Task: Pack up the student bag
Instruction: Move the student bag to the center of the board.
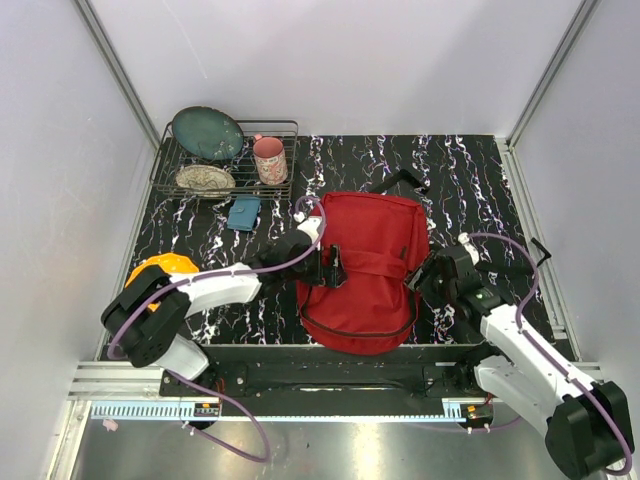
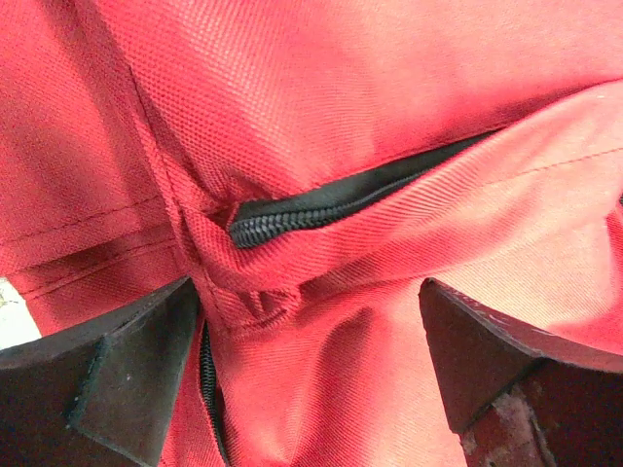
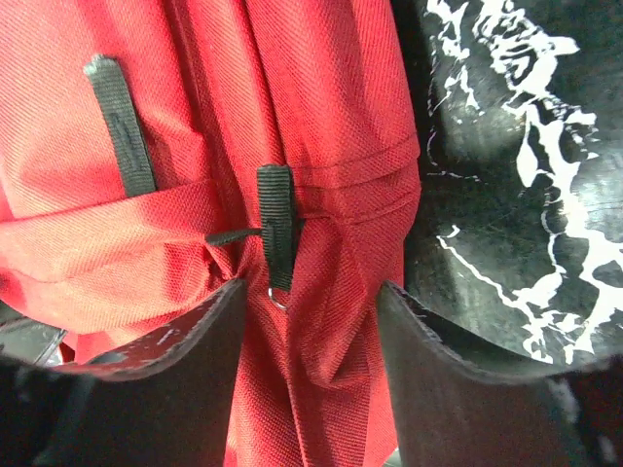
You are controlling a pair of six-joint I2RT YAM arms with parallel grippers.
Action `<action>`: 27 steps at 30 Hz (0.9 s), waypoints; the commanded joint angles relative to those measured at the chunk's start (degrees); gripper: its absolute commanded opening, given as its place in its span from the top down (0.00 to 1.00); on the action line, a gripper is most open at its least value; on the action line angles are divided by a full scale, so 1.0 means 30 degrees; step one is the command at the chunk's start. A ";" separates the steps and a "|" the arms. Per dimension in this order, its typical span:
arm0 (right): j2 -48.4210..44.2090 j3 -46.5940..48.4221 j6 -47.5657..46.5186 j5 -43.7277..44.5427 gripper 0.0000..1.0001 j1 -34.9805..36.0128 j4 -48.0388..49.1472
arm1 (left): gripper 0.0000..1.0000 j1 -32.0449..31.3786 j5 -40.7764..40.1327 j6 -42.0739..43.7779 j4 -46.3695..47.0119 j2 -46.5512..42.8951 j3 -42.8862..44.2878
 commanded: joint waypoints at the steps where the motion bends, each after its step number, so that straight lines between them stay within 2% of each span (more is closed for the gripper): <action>1: 0.0089 0.3262 -0.1662 0.2194 0.30 -0.0008 -0.2294 | 0.01 -0.0113 0.1061 -0.0047 0.1329 -0.1942 -0.0964; 5: -0.0174 0.4789 -0.2545 0.3602 0.22 -0.0244 -0.4229 | 0.01 -0.0142 -0.0169 -0.0310 0.0479 -0.4750 -0.2579; 10: -0.0526 0.6516 -0.2752 0.4102 0.21 -0.0302 -0.4906 | 0.01 -0.0142 -0.0873 -0.0223 -0.0487 -0.6543 -0.3781; 14: -0.0411 0.7222 -0.2780 0.3691 0.23 -0.0302 -0.4234 | 0.01 -0.0142 -0.1489 -0.0048 -0.1192 -0.8209 -0.3930; 18: 0.1078 0.7867 -0.3336 0.3431 0.26 -0.0302 -0.3793 | 0.01 -0.0113 -0.2805 0.0011 -0.1018 -0.8773 -0.4106; 19: 0.1433 0.8072 -0.3367 0.3225 0.31 -0.0273 -0.3735 | 0.01 -0.0142 -0.2808 0.0040 -0.0843 -0.8627 -0.4135; 24: 0.3835 0.8190 -0.3513 0.2026 0.44 -0.0448 -0.2125 | 0.01 -0.0113 -0.1845 0.0070 -0.0403 -0.6607 -0.3842; 27: 0.5154 0.8162 -0.3251 0.0882 0.47 -0.0507 -0.1130 | 0.01 -0.0142 -0.1111 -0.0456 0.0329 -0.5639 -0.3988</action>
